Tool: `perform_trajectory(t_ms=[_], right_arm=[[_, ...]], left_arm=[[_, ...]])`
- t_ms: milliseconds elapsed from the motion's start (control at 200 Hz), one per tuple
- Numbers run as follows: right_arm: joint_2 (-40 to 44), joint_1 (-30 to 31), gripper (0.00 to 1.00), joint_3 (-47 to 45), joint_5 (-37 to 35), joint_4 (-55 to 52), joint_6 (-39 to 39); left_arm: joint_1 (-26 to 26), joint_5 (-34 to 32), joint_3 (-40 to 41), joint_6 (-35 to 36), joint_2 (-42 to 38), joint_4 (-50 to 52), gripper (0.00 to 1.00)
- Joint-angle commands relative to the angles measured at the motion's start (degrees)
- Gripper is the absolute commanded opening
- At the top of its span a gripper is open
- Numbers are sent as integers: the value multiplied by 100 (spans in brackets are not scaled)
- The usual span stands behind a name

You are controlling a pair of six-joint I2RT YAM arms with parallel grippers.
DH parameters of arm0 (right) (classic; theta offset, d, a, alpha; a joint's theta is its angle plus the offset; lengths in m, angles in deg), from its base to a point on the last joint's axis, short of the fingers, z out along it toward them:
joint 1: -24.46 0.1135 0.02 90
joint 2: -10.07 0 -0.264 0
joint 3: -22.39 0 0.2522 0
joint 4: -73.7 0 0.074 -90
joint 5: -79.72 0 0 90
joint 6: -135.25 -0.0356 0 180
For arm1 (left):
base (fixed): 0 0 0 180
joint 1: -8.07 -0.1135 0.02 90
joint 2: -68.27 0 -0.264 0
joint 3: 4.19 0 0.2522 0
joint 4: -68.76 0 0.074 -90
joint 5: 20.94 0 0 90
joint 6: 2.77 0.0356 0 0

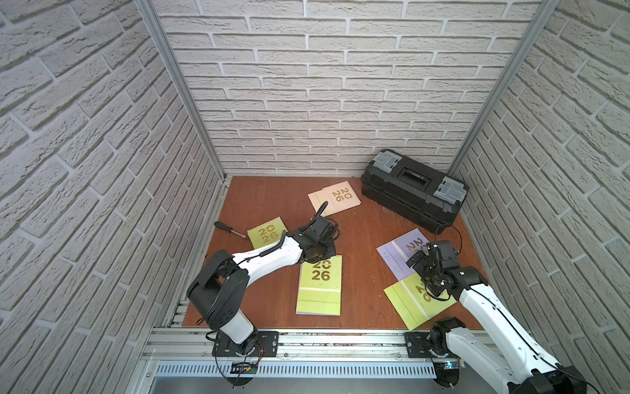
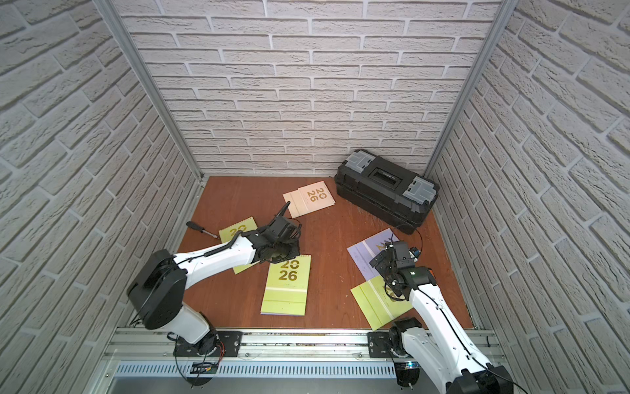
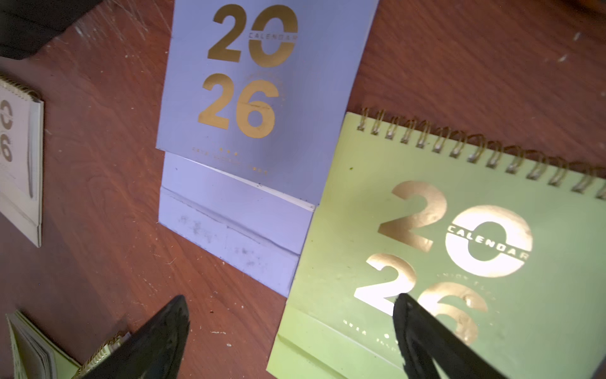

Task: Stack the calendars
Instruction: Pick up the calendar at the center of the board.

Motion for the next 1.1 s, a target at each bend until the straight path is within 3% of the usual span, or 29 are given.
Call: perform_trajectory(t_ms=[0,240,610,1095], right_arm=[[-73,-238,99,316,-94,-500,167],[-64,-681,99,763,-866,-1377,452],[134,-2154,99,104,-104,-1048,1221],[481,-2740,99,-543,439,-903,1314]], left_arm=[[190,130,-532,137,460,-132,0],[537,284,-1674,87,1508,-187,0],[1065,535,-3022,-108,2788,-337,0],[1517,616,-3909,-363,3601,-424,0]])
